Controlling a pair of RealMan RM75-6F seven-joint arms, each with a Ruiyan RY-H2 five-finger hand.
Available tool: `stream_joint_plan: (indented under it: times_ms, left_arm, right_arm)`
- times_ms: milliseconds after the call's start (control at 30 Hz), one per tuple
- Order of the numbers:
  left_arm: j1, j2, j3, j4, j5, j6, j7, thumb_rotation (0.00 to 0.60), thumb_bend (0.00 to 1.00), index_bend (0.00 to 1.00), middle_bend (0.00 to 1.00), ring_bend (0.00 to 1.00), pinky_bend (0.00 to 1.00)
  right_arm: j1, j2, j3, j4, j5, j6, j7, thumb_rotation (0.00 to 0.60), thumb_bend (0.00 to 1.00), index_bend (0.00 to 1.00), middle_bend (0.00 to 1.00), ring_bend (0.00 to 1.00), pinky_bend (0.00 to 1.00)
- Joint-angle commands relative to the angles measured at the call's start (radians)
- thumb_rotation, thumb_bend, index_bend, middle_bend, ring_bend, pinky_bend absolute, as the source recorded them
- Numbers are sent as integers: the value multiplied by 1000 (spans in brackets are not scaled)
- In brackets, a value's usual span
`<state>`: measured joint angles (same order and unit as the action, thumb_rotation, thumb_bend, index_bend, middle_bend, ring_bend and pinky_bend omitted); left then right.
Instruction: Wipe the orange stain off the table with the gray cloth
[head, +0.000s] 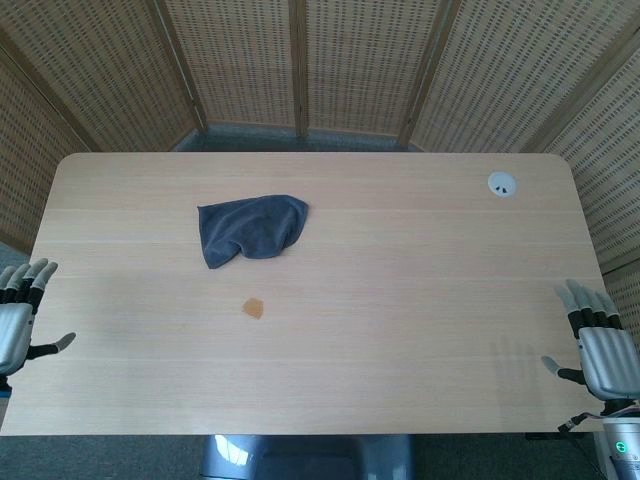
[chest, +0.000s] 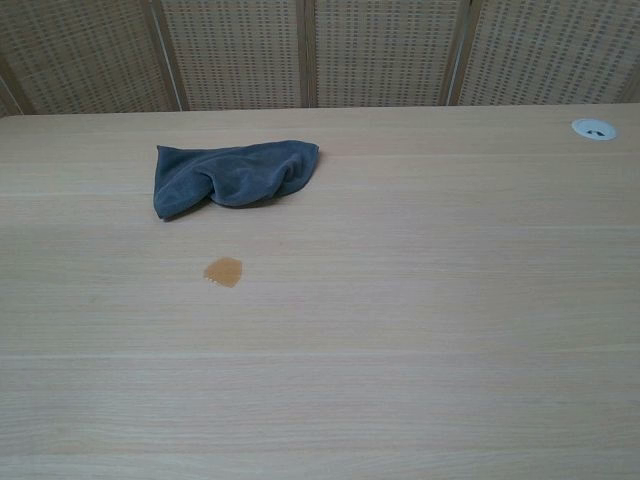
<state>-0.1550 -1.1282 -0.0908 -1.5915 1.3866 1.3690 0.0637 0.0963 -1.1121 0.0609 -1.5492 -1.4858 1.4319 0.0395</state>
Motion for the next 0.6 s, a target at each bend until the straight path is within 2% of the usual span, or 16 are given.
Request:
stream_joint_plan:
  times_ms: [33,233,367,600]
  left_arm:
    - [-90,-15,-46,46,-23,-113,-45,600,4,0,0,0,0]
    - [-228,-61,-94,172,-37,-271,-93,600,3,0,0,0,0]
    - [-302,-86,-131,194,-79,-356,-99,600,3,0,0,0,0]
    - [-468,-149,-175,221,-193,-525,59,600,3,0,0,0,0]
  right_arm:
    - [1,0,-1,-1,-3,-1,-2,600,0,0,0,0,0]
    - [7,-1,-13,-7,-5,-24,-9,600,0,0,0,0,0]
    - [11,-5,-14,-8,-3,-33,-19,600,0,0,0,0,0]
    - [14,-5,-15,-15,-1,-39,-24,600,0,0,0,0,0]
